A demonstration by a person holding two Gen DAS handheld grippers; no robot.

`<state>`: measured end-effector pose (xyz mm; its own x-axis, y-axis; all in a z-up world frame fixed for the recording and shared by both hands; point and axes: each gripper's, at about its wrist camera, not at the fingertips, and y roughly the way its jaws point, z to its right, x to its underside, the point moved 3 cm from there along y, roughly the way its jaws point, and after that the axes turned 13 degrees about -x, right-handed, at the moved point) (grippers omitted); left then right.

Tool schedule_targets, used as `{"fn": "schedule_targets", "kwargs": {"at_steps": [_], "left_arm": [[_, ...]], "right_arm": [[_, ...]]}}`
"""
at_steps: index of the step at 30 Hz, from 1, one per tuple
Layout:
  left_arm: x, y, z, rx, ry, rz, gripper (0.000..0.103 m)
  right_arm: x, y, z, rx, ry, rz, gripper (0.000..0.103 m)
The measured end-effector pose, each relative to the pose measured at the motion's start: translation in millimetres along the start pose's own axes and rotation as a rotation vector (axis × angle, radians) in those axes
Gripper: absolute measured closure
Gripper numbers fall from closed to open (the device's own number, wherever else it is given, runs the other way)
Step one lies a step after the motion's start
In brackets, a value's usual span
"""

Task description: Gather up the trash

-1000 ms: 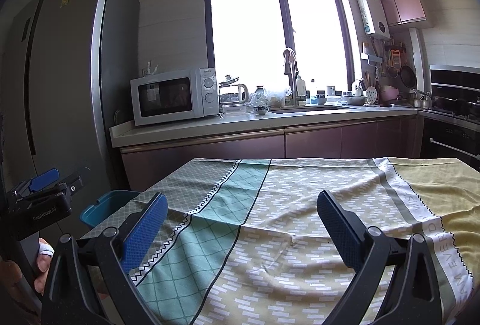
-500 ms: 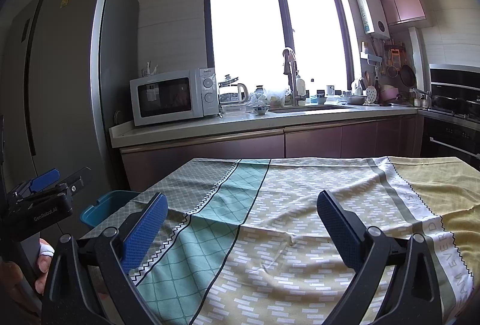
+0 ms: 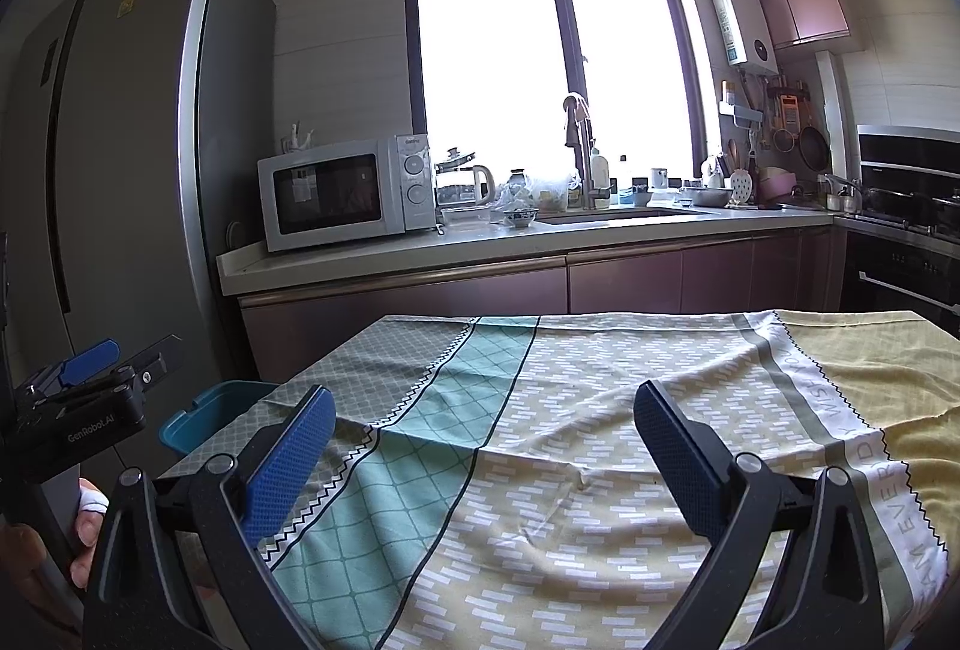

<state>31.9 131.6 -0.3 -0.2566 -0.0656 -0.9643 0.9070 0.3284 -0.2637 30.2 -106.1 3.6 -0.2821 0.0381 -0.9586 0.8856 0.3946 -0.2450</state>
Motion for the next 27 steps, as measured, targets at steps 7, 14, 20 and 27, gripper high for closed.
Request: {"fn": "schedule_targets", "kwargs": {"at_steps": [7,14,20,27], "left_arm": [[0.3,0.6,0.1,0.0,0.0,-0.001,0.006],[0.4,0.6,0.3,0.001,0.0,0.001,0.006],[-0.1,0.1,0.0,0.001,-0.001,0.0,0.006],[0.5,0.2,0.6,0.002,0.0,0.0,0.006]], "right_arm": [[0.7,-0.3,0.4,0.0,0.0,0.001,0.007],[0.7,-0.5,0.3,0.0,0.0,0.001,0.007],[0.5,-1.0,0.3,0.004,0.0,0.003,0.007],[-1.2,-0.8,0.0,0.007,0.001,0.007,0.007]]}}
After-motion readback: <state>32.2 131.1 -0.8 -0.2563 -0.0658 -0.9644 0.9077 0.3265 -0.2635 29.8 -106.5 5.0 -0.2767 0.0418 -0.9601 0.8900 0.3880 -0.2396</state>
